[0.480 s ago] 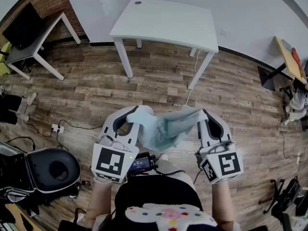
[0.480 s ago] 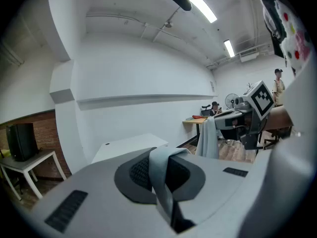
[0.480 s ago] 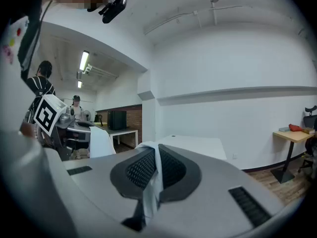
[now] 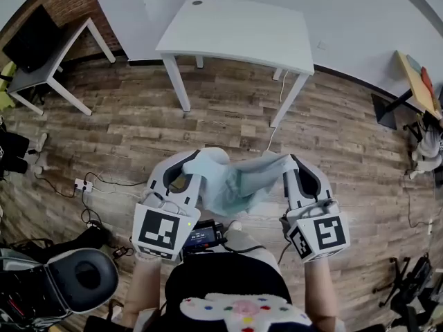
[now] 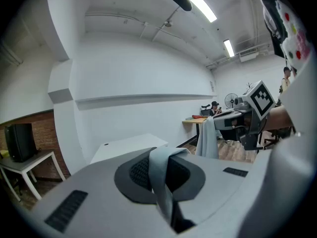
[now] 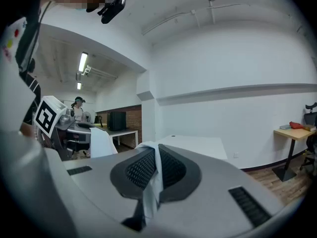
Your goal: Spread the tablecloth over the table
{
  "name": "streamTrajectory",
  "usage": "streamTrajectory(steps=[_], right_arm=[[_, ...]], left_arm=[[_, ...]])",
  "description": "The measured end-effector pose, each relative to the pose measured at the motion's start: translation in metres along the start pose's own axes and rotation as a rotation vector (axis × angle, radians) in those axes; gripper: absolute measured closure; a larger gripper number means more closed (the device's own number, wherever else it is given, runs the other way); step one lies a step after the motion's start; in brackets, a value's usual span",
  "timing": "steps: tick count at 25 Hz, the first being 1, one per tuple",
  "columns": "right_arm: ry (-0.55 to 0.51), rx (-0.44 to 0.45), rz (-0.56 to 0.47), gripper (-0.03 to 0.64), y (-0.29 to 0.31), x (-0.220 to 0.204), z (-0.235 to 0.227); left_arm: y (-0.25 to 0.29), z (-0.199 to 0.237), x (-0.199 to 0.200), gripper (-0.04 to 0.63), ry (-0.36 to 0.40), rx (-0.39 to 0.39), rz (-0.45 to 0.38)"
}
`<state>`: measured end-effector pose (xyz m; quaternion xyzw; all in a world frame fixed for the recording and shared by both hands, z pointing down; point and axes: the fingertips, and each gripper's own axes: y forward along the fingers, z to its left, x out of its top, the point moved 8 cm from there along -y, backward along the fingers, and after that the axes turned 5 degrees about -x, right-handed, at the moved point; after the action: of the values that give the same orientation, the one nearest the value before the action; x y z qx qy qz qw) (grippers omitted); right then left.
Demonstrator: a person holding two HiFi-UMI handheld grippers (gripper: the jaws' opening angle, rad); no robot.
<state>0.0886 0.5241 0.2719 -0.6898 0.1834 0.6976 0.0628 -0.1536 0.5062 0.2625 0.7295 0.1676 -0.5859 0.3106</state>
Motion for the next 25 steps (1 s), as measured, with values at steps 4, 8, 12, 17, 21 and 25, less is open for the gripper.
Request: streamTrajectory(steps=[4,8,12,17,21,25], right_arm=[[0.012,-0.002,0.001,0.586,0.010,-0.002,-0.006],[-0.002,-0.004,-0.014,0.586,0.025,0.001,-0.013],[-0.012,-0.002,-0.066,0.586,0.042,0.023,-0.026],[-0.022,-0.003,-0.149,0.586,0.047,0.056,-0.049],[-0.029,0.004,-0.206,0.586,0.034,0.072,-0.078],[-0.041,0.005,-0.248,0.586,0.033,0.084,-0.070]], left_arm=[[0.012,0.005,-0.001,0.581,0.013,0.000,0.009],[0.025,0.013,0.003,0.581,0.033,0.010,0.004],[0.036,0.023,0.024,0.581,0.041,0.023,-0.040],[0.044,0.022,0.055,0.581,0.042,0.048,-0.106],[0.055,-0.001,0.073,0.581,0.067,0.065,-0.124],[0.049,0.006,0.072,0.581,0.072,0.073,-0.150]])
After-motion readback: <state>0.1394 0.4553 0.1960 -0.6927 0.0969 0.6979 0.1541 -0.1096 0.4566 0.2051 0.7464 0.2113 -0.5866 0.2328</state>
